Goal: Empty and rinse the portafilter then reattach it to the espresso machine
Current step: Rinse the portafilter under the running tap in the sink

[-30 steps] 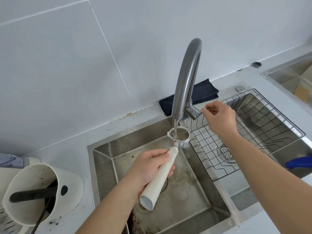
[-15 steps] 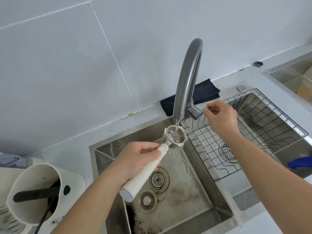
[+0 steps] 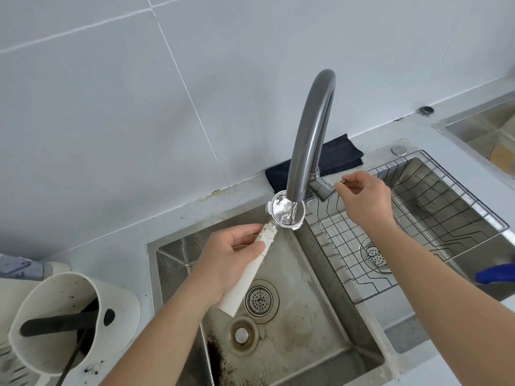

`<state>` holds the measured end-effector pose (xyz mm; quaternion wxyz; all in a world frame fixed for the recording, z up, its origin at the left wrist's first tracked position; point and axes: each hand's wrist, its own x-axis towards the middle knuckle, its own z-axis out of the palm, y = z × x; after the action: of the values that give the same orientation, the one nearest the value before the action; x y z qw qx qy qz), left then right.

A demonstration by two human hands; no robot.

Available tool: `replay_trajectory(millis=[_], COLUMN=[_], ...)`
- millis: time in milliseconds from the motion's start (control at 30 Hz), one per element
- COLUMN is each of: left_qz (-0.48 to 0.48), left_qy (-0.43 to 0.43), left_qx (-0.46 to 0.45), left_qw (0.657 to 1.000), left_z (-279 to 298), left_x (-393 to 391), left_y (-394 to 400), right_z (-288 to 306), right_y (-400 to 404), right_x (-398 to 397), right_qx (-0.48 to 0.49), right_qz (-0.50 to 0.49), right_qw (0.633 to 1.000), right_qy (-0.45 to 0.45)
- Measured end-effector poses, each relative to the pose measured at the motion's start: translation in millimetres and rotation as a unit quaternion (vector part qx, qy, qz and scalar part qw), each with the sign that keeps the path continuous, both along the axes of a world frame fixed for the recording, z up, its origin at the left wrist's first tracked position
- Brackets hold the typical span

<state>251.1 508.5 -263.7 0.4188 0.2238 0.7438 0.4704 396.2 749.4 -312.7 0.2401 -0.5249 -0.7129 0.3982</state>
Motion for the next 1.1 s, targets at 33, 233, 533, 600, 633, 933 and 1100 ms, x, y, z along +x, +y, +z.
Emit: replay_trajectory(millis=[33, 233, 533, 600, 633, 933, 1100], left_qz=[0.002, 0.006, 0.003, 0.001, 0.000, -0.012, -0.028], left_qy=[-0.002, -0.056, -0.172, -0.184, -0.188, -0.188, -0.173], left_qx=[0.002, 0.026, 0.030, 0.016, 0.011, -0.030, -0.059], left_qw=[1.000, 0.998, 0.985, 0.983, 0.982, 0.982, 0.983], left_z=[-2.5, -12.0, -15.9, -15.7, -15.2, -10.7, -3.6], left_x=[1.9, 20.3, 37.2, 37.3, 37.0, 24.5, 13.4], left_y=[1.6, 7.9, 14.0, 13.6, 12.9, -0.3, -6.6], right_z=[0.0, -0.5, -1.3, -1.3, -1.1, -0.2, 0.0], right_y=[0.2, 0.2, 0.2, 0.1, 0.1, -0.5, -0.5], right_x=[-0.2, -1.0, -0.2, -0.3, -0.3, -1.1, -0.6], right_qx=[0.000, -0.002, 0.002, 0.002, 0.003, 0.003, -0.001], right_qz=[0.000, -0.001, -0.001, -0.002, -0.002, -0.001, -0.001], right_qw=[1.000, 1.000, 1.000, 1.000, 1.000, 1.000, 1.000], right_qy=[0.000, 0.000, 0.004, 0.003, 0.001, 0.000, 0.006])
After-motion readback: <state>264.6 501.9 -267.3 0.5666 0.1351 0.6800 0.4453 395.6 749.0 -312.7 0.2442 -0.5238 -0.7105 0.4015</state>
